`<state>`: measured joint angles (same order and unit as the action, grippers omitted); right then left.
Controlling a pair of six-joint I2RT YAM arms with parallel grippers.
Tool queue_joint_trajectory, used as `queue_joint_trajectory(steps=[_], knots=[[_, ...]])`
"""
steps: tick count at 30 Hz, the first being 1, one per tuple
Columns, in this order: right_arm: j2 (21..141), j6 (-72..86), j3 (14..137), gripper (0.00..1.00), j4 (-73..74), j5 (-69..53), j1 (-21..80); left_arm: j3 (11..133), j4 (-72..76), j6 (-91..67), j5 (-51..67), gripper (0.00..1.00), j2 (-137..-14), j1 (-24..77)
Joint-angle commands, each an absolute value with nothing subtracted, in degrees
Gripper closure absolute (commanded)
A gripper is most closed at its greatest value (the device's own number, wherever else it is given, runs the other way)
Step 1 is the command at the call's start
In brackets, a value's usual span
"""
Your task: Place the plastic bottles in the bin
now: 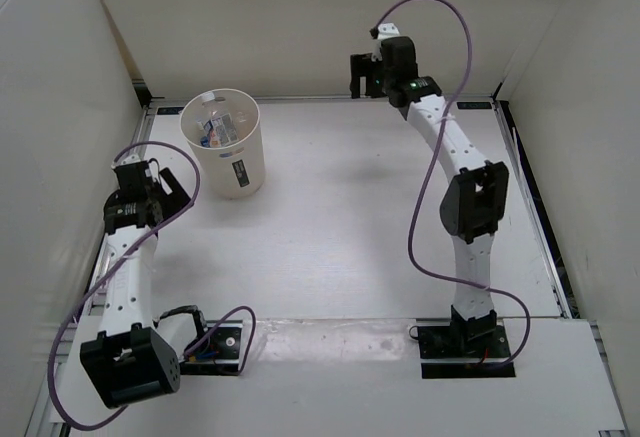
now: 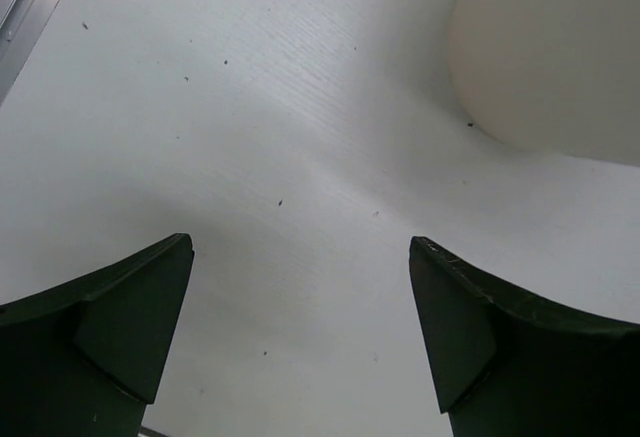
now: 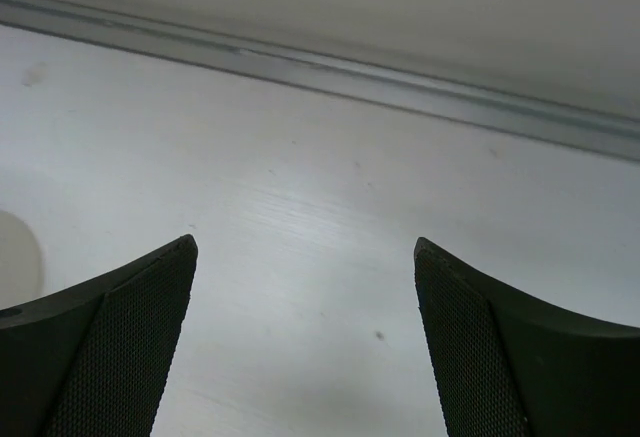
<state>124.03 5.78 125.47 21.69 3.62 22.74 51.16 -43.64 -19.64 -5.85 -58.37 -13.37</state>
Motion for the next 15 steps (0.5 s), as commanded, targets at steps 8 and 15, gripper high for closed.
queue_joint_trajectory(steps=[8, 15], knots=[[101.35, 2.72, 97.59, 0.1, 24.18, 10.11, 22.33, 50.98, -29.37, -20.56, -6.42, 0.0, -63.81, -13.27], [84.21, 5.63, 75.43, 0.1, 20.48, 9.58, 13.81, 46.32, -24.35, -23.47, -4.4, 0.0, -65.3, -13.45]])
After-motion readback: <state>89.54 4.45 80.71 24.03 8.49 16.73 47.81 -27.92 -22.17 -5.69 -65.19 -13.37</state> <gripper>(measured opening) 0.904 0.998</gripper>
